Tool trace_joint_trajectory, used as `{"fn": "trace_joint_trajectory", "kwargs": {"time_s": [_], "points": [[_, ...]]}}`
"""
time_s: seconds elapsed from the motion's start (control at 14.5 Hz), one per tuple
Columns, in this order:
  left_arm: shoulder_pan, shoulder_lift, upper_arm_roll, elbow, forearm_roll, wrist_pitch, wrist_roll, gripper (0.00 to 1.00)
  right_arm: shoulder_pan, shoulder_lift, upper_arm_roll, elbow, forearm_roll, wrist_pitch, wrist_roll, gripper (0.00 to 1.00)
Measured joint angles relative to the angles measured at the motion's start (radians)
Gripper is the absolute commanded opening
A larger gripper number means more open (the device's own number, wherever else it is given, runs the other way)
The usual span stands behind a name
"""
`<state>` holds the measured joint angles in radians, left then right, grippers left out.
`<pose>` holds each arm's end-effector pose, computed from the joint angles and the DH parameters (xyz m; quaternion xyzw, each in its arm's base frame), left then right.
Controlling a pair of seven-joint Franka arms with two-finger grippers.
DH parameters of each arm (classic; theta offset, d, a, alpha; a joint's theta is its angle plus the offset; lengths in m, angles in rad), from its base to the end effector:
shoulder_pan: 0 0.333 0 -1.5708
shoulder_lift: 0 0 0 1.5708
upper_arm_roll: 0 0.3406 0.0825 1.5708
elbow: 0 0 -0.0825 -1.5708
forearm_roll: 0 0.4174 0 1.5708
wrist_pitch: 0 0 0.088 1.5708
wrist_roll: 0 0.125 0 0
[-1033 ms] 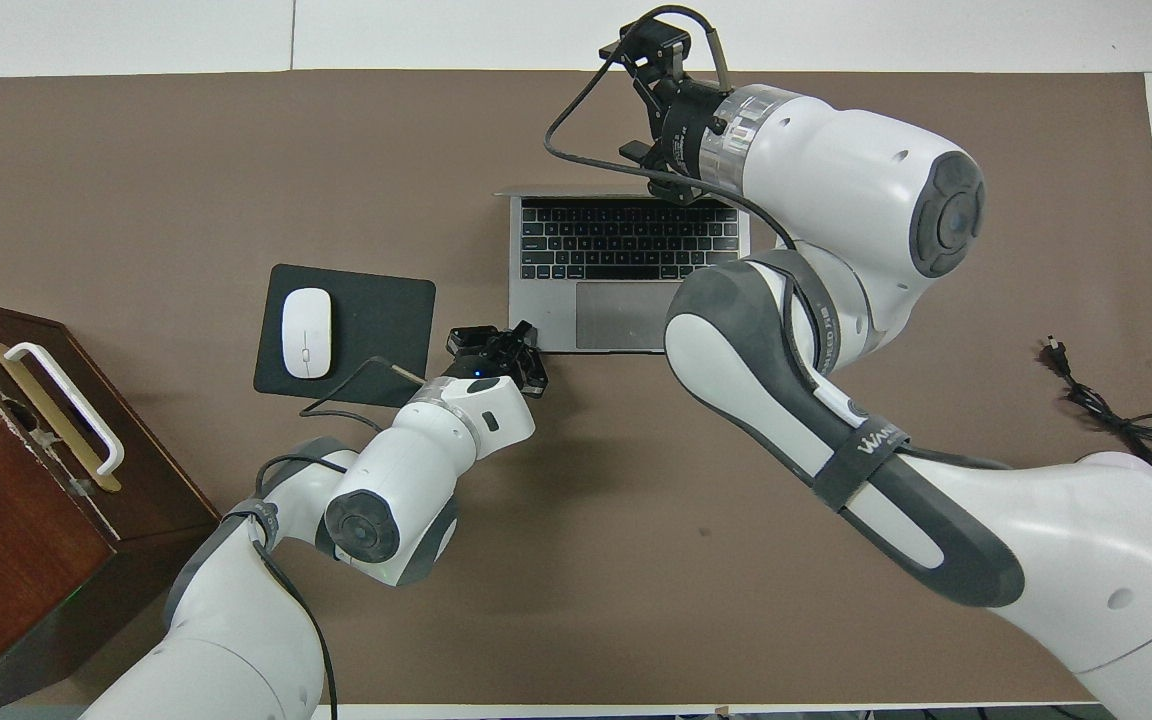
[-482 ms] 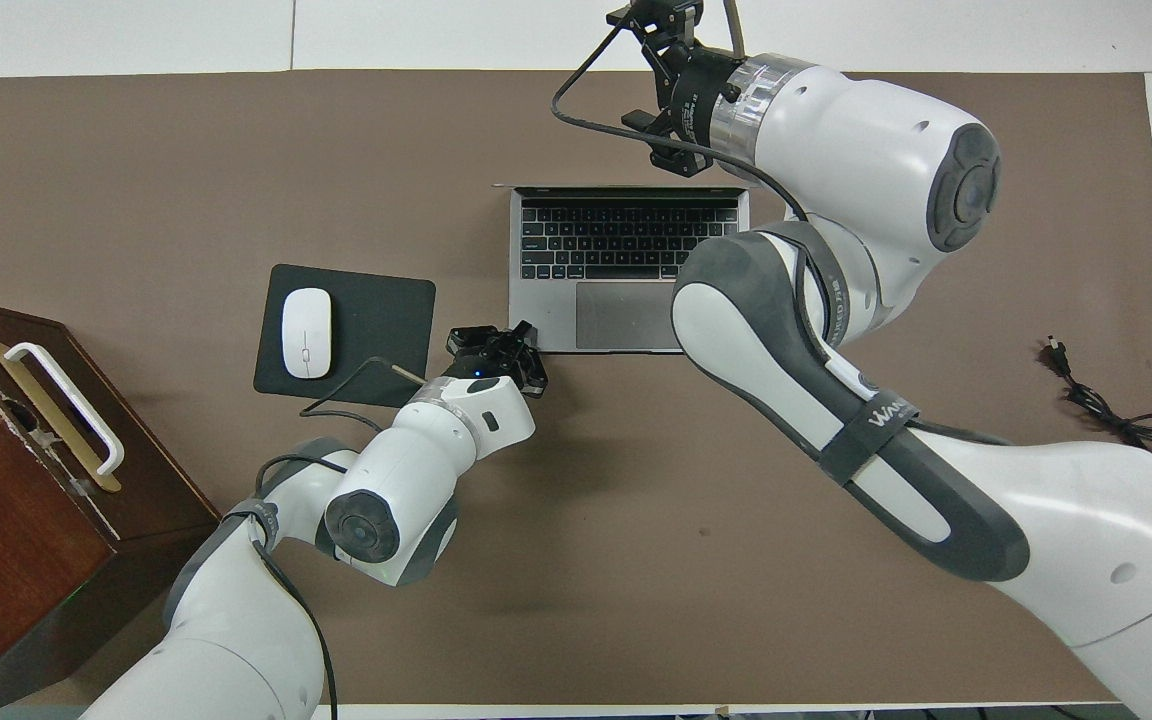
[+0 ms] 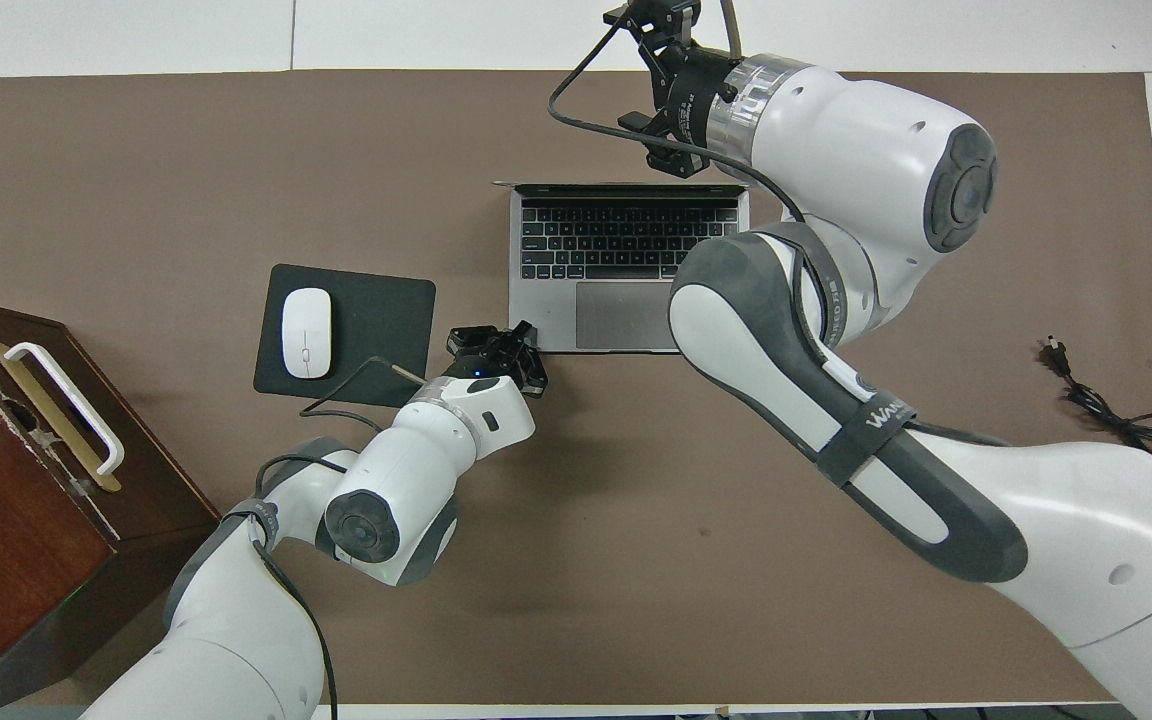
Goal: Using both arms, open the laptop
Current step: 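Push the lid fully open with the right gripper, then withdraw it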
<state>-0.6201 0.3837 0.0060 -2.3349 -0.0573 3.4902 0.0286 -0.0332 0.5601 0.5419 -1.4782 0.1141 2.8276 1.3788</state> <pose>0.4950 -0.3403 0.2429 0.8876 -0.2659 0.3601 0.1087 0.7470 0.2968 0.4841 -0.7523 0.4933 -0.1197 0.4199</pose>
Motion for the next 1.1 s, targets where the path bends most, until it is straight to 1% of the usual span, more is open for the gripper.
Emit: {"fn": "trace_joint_trajectory", "kwargs": {"time_s": [0.34, 0.76, 0.83, 1.03, 1.1], "points": [[0.000, 0.000, 0.000, 0.000, 0.000, 0.000, 0.000, 0.00, 0.000, 0.005, 0.000, 0.015, 0.000, 0.000, 0.006, 0.97], [0.000, 0.000, 0.000, 0.000, 0.000, 0.000, 0.000, 0.00, 0.001, 0.027, 0.002, 0.056, 0.000, -0.007, 0.008, 0.97], [0.000, 0.000, 0.000, 0.000, 0.000, 0.000, 0.000, 0.00, 0.001, 0.031, 0.001, 0.072, 0.000, -0.033, 0.007, 0.97], [0.000, 0.000, 0.000, 0.000, 0.000, 0.000, 0.000, 0.00, 0.000, 0.044, 0.000, 0.163, 0.000, -0.168, -0.029, 0.97], [0.000, 0.000, 0.000, 0.000, 0.000, 0.000, 0.000, 0.00, 0.000, 0.048, 0.000, 0.184, 0.000, -0.193, -0.038, 0.97]]}}
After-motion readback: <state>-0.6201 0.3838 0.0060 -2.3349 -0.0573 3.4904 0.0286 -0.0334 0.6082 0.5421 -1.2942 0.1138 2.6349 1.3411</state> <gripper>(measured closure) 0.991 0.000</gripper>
